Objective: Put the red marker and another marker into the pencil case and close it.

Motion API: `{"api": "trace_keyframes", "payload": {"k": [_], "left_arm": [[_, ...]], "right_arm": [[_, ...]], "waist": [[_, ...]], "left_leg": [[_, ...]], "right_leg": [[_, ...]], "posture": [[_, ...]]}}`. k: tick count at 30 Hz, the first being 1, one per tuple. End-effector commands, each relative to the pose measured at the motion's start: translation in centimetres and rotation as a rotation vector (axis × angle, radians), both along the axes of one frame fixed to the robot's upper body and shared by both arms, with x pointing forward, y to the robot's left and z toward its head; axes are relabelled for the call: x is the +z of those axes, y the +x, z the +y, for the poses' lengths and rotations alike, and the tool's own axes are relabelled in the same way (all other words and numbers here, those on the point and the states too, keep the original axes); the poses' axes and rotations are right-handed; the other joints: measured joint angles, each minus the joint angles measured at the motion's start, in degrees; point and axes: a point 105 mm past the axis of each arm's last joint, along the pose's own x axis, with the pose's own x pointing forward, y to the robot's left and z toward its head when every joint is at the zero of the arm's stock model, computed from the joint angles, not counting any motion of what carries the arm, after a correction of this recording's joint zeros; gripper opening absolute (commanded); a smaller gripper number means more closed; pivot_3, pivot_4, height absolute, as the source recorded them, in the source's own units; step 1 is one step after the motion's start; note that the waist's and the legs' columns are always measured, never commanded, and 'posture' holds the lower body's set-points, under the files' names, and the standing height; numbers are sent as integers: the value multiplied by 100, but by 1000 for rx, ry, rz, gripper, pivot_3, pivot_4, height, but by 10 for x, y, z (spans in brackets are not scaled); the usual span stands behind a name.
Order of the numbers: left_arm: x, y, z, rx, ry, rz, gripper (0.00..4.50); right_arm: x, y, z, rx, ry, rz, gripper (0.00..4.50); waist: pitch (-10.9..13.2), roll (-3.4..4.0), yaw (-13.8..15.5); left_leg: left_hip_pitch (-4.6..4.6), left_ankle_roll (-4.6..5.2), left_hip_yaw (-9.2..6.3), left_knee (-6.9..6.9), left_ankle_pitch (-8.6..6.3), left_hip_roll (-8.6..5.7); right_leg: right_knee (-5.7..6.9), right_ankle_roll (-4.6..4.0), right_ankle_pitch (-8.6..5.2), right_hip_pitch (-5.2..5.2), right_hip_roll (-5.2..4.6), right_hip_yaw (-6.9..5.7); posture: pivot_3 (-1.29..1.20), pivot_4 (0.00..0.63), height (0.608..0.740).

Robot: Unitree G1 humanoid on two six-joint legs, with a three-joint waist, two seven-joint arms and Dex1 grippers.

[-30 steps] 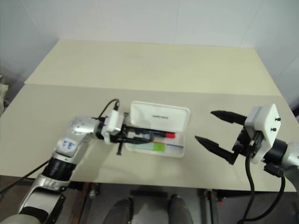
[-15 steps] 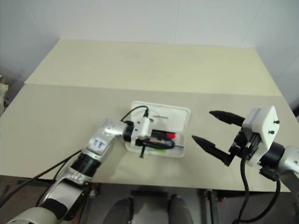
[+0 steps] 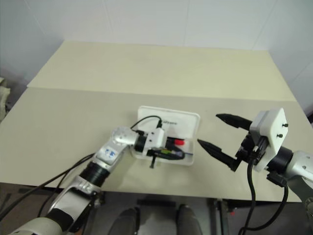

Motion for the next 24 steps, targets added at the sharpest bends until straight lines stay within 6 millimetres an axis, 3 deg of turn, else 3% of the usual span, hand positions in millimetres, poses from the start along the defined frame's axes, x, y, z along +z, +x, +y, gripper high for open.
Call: {"api": "trace_keyframes", "payload": {"k": [1, 15, 22, 24], "left_arm": [[8, 0, -11, -32, -9, -47, 346], [2, 10, -21, -6, 2, -24, 346], [4, 10, -21, -21, 0, -58, 2790], [10, 6, -20, -40, -22, -47, 3053]], "right_arm": [[8, -4, 8, 23, 7, -48, 4500], [10, -5, 11, 19, 18, -63, 4500], [11, -4, 13, 25, 22, -68, 4500], [11, -3, 13, 27, 23, -68, 4500]], "waist": [[0, 0, 0], [0, 0, 4], [0, 0, 2], [0, 0, 1]], "left_leg": [[0, 0, 0, 0, 0, 0], [-1, 1, 0, 0, -1, 0], [-1, 1, 0, 1, -1, 0], [-1, 1, 0, 1, -1, 0]], "right_leg": [[0, 0, 0, 0, 0, 0], [-1, 0, 0, 0, 0, 0], [-1, 1, 0, 0, 0, 0], [0, 1, 0, 0, 0, 0]], "posture": [[0, 150, 740], [0, 150, 740], [0, 150, 740], [0, 150, 740]]}}
